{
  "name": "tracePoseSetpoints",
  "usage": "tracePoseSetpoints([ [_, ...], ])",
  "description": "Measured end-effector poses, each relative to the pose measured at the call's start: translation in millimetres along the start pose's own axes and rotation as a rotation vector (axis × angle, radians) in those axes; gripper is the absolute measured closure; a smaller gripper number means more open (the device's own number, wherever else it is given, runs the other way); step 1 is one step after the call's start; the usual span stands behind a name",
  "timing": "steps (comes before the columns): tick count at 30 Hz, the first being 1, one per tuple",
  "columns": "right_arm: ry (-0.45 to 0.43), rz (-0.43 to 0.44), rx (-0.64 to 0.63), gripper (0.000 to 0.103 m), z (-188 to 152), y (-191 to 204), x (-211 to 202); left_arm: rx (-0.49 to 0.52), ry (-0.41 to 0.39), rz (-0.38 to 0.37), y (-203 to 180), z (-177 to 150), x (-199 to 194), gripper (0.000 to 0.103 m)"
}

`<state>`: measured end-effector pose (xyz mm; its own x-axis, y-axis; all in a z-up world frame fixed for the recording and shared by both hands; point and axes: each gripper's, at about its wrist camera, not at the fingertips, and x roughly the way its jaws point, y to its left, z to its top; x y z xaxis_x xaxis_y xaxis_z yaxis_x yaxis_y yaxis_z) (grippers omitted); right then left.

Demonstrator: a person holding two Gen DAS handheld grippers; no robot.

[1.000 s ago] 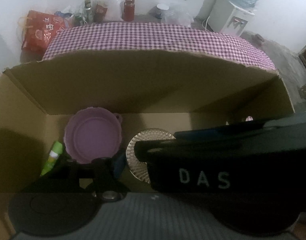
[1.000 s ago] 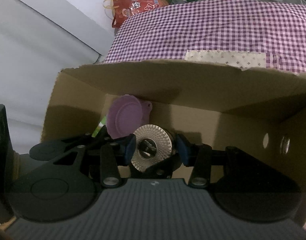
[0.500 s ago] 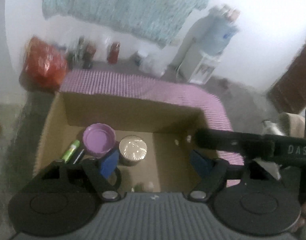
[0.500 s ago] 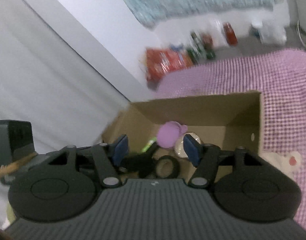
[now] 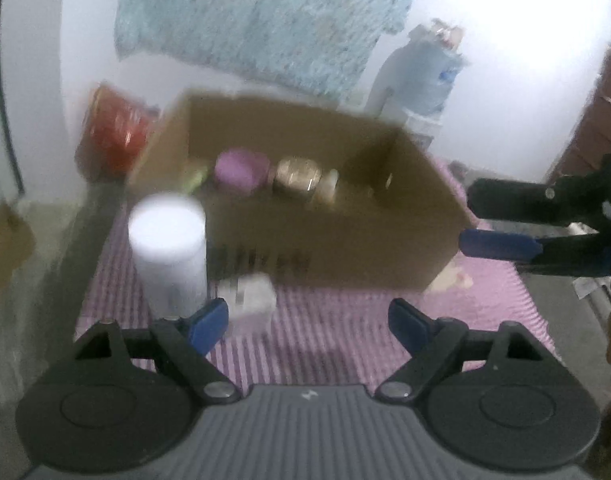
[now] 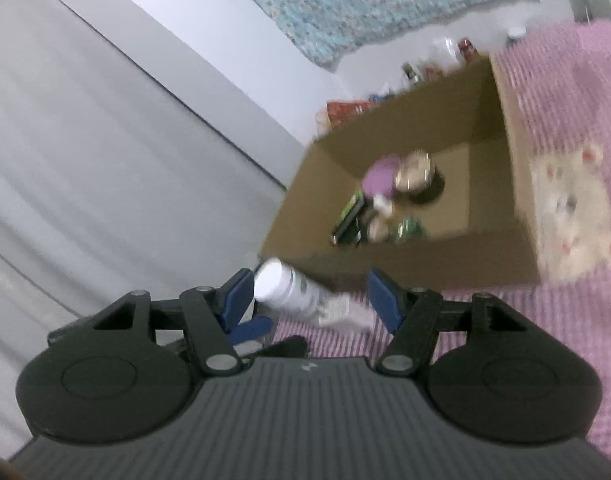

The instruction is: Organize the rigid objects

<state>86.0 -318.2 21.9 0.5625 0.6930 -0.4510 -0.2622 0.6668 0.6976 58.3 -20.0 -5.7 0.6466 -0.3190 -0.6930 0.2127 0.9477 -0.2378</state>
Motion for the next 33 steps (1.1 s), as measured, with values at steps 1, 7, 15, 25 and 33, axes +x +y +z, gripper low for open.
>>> tracePoseSetpoints([
  [1,0.009,-0.009,0.003,0.04,-7,0,7,-0.014,0.016,0.005,2,-6,7,0.017],
  [7,0.072,-0.103,-0.045,0.045,-30,6,60,-0.002,0.017,0.088,19,-21,34,0.025],
  [15,0.131,-0.145,-0.039,0.061,-23,-3,122,0.007,0.012,0.154,29,-14,61,0.043],
  [25,0.197,-0.125,0.009,0.08,-26,-14,154,-0.008,0.029,0.136,26,-6,80,0.057],
  [33,0.185,-0.137,0.039,0.081,-26,-23,143,0.013,0.045,0.101,11,-10,87,0.058],
])
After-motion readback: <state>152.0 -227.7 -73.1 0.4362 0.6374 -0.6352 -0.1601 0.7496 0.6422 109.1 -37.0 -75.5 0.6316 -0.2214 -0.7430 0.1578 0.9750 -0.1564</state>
